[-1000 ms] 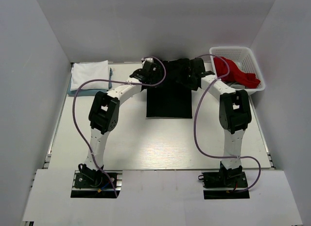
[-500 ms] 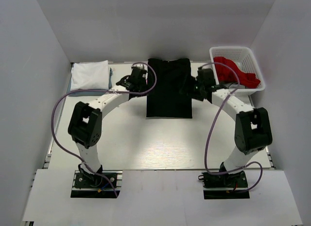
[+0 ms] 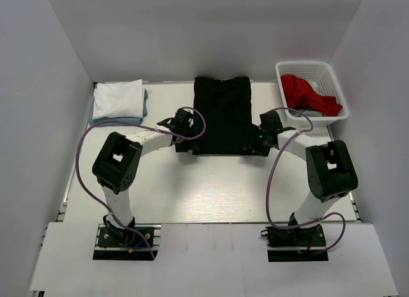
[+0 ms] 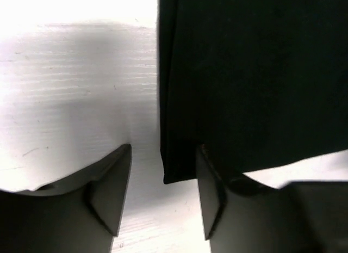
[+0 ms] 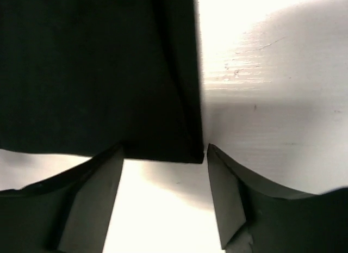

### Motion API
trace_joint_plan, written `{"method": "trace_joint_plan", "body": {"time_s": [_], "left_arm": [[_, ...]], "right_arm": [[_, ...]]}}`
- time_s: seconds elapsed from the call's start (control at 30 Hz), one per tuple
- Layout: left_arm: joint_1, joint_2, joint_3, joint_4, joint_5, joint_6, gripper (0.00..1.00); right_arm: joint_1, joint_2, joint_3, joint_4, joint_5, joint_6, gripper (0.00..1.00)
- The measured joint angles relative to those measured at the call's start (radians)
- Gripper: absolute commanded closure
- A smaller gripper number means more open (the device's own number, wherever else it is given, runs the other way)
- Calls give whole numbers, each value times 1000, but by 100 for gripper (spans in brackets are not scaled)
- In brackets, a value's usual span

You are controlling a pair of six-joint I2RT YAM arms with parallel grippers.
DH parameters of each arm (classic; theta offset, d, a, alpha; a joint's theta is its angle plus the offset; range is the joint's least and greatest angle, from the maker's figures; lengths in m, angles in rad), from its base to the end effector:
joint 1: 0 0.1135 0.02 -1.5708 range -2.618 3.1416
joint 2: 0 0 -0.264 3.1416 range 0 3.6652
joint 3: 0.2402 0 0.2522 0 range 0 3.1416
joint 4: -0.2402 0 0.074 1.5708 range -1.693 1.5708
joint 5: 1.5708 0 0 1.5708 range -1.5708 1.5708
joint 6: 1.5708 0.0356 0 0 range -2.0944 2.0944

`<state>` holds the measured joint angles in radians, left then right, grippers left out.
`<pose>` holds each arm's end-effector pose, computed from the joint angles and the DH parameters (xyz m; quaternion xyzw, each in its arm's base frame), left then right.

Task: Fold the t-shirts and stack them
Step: Grab one side of the 2/3 rectangular tshirt with both arms

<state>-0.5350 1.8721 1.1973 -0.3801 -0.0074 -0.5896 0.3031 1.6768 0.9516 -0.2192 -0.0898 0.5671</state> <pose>0.3280 -0.1941 0.1641 -0.0273 0.9665 -0.1330 0.2177 0.3190 0.1031 0.1698 0.1114 0.9439 0.1685 0.2611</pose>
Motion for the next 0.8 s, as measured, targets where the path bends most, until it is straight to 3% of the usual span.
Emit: {"method": "trace_joint_plan", "body": {"time_s": [0.17,0.23,0.27,0.33,0.37,0.43,0.6,0.8], "left_arm": [[-12,10,-19,41,13,-11,46],[-19,10,-27,61,16,-18,53],[-23,11,-30,72,18,-21,63],[-26,16,-29,76,21,-26,94],[-29,27,-26,75,24,-31,100],[-31,39,-6,70,31,-35,100],[-37,-8,-52,47,32,-34,100],[-94,-342,-267,-63,89,-20,100]], "right_arm": [[-2,25,-7,24,-12,9,48],[-3,25,-18,44,-20,13,60],[-3,27,-21,50,-23,15,72],[-3,31,-26,63,-29,25,84],[-3,36,-26,66,-31,25,91],[-3,43,-26,69,-44,25,100],[-1,-13,-45,29,-68,-2,100],[10,-365,-130,-187,-139,-93,100]]}}
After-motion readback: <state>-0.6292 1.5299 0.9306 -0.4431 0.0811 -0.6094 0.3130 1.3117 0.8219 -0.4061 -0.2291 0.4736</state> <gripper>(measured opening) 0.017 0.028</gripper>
